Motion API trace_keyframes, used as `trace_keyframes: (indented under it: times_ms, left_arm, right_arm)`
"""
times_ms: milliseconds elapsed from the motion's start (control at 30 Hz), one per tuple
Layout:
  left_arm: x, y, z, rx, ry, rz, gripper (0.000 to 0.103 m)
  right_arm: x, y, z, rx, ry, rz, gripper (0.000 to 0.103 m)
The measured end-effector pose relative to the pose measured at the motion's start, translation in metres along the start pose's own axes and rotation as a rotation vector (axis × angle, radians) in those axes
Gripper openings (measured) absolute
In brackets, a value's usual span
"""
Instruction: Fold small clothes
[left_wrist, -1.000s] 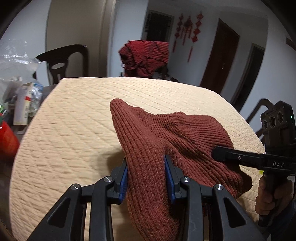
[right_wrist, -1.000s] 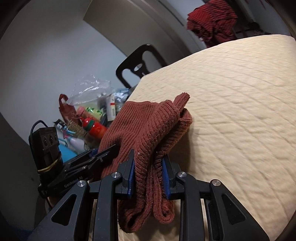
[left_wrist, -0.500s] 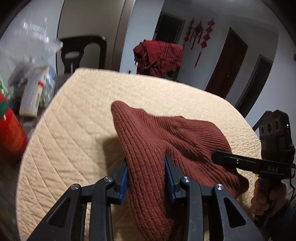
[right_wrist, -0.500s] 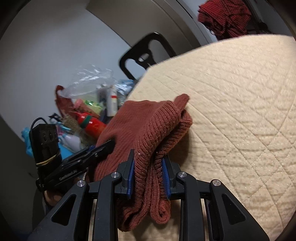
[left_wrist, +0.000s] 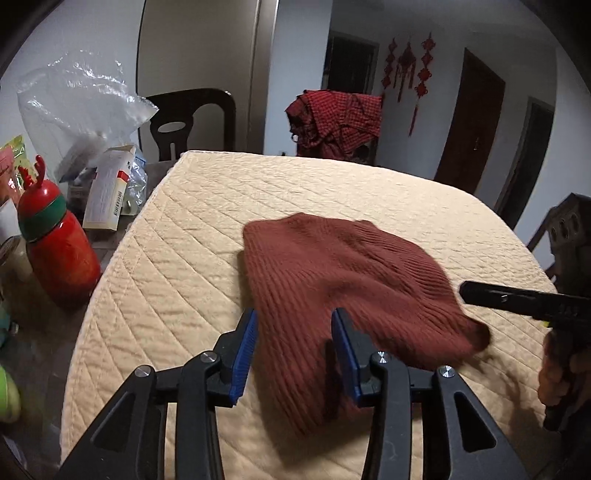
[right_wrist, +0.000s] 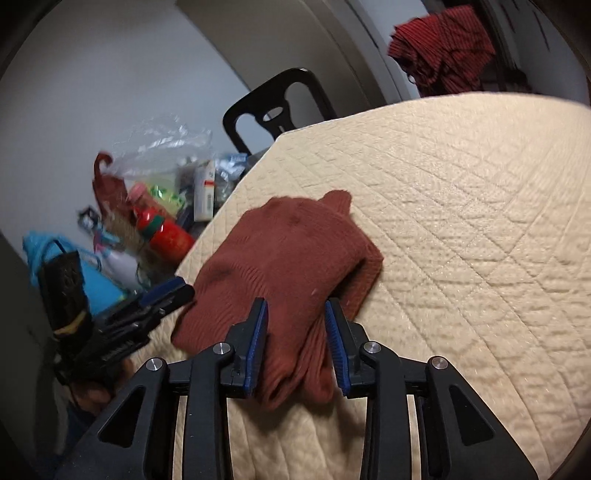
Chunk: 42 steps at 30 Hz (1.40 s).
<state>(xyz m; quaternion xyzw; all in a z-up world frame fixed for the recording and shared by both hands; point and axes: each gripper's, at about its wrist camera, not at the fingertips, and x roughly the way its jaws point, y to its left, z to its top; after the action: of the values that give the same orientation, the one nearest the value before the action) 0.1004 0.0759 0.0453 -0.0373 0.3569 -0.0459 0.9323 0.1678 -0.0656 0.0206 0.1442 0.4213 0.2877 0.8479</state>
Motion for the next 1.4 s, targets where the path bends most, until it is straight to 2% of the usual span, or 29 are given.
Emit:
trace_keyframes:
  times_ms: [100,167,267,367,467,700,767,867,967,1033,1167,1400]
  left_arm:
    - [-0.01,-0.004,-0.008,-0.009,-0.02,-0.018,0.045]
    - [-0.011,-0.002,-0.013,-0.018,-0.026,-0.015,0.045]
    - [0.004,0.003,-0.021,-0.021,0.019,0.004,0.043]
    - [0.006,0.01,-0.025,-0.057,0.024,-0.027,0.044]
    - [0.005,0.009,-0.024,-0.039,0.024,-0.011,0.044]
    - [-0.013,0.001,-0.006,-0.046,-0.009,0.017,0.044]
    - [-0.007,-0.009,0.007,-0.032,-0.017,0.016,0.044]
    - [0.013,-0.02,0.019,-0.013,-0.005,0.005,0.044]
    - [0.04,-0.023,0.016,-0.005,0.06,0.011,0.044]
    - [0.048,-0.027,0.009,0.029,0.054,0.035,0.044]
    - [0.035,-0.031,0.006,0.037,0.049,0.045,0.044]
    - [0.001,-0.038,-0.01,0.032,0.032,0.071,0.043]
  right_arm:
    - [0.002,0.012,-0.012,-0.063,0.031,-0.018,0.033]
    - [0.01,0.015,-0.019,-0.114,0.053,-0.078,0.033]
    - [0.018,0.007,-0.024,-0.102,0.07,-0.089,0.033]
    - [0.015,0.008,-0.026,-0.125,0.065,-0.099,0.033]
    - [0.009,0.011,-0.028,-0.123,0.07,-0.11,0.033]
    - [-0.013,0.027,-0.009,-0.184,-0.052,-0.128,0.033]
    - [-0.004,0.029,0.0,-0.19,-0.056,-0.147,0.026]
    - [0.018,0.025,0.013,-0.171,-0.03,-0.145,0.024]
    - [0.037,0.018,0.014,-0.174,0.019,-0.179,0.024]
    - [0.043,0.013,0.011,-0.177,0.033,-0.188,0.024]
    - [0.03,0.011,0.009,-0.149,0.029,-0.169,0.024]
    - [0.0,0.035,-0.017,-0.224,0.007,-0.155,0.024]
